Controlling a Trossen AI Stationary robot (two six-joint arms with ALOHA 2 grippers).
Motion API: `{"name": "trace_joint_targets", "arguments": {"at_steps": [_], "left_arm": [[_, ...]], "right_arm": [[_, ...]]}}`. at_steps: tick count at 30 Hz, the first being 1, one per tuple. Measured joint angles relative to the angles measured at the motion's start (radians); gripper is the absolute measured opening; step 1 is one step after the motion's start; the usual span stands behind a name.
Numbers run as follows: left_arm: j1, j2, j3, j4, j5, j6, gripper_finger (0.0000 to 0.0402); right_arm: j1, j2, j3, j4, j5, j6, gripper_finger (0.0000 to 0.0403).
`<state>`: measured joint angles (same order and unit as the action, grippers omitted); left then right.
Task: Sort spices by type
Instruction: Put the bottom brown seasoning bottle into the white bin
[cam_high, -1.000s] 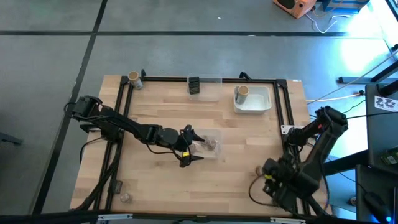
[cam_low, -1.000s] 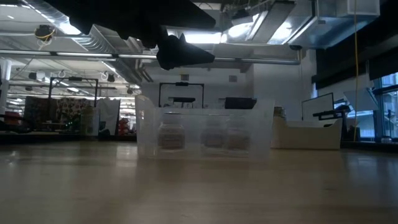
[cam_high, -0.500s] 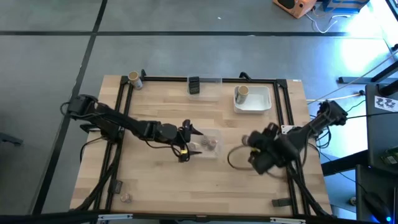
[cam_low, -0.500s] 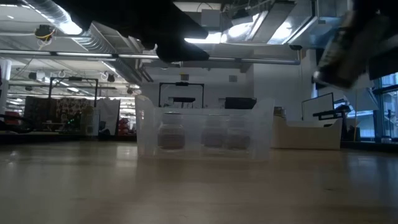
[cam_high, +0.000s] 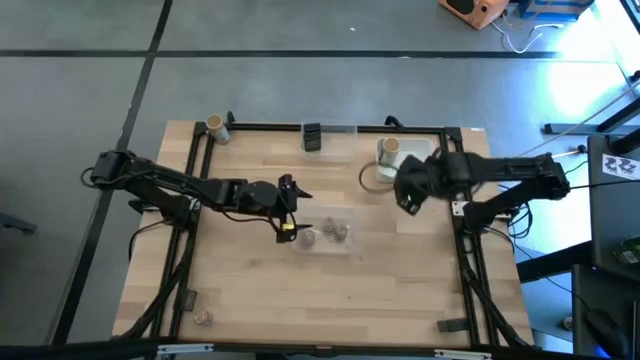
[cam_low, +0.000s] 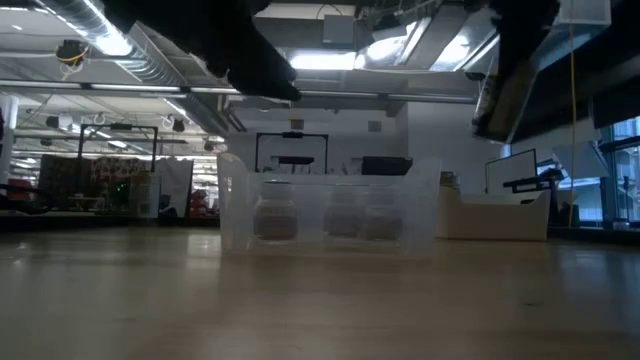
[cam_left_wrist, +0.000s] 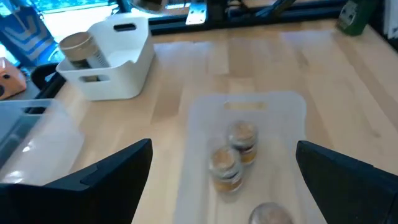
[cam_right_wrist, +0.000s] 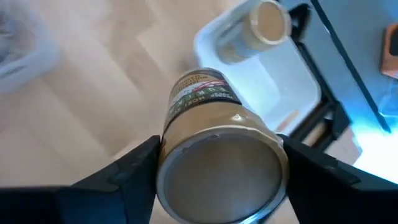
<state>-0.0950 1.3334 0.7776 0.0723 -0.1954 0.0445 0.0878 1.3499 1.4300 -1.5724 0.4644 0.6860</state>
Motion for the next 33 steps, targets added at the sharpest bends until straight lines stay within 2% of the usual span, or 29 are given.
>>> {"name": "trace_joint_targets", "arguments": {"at_steps": [10,21,28,33], "left_arm": [[0.054,-0.013,0.000,-0.109,-0.058,0.027,0.0379],[0.130,-0.013,0.000,-0.177,-0.083,0.047,0.0379],[0.172,-0.013,0.000,-0.191,-0.085,0.075,0.0379],[0.196,-0.013,0.000,-0.198,-0.086,0.089,0.0379]], "right_arm": [[-0.340,0.001,-0.022,0.072,-0.015,-0.300,0.0279],[-0.678,0.002,-0.147,0.293,-0.208,-0.590,0.0279],[-0.801,0.031,-0.231,0.411,-0.303,-0.672,0.0279],[-0.833,0.065,-0.269,0.473,-0.309,-0.695,0.0279]]}}
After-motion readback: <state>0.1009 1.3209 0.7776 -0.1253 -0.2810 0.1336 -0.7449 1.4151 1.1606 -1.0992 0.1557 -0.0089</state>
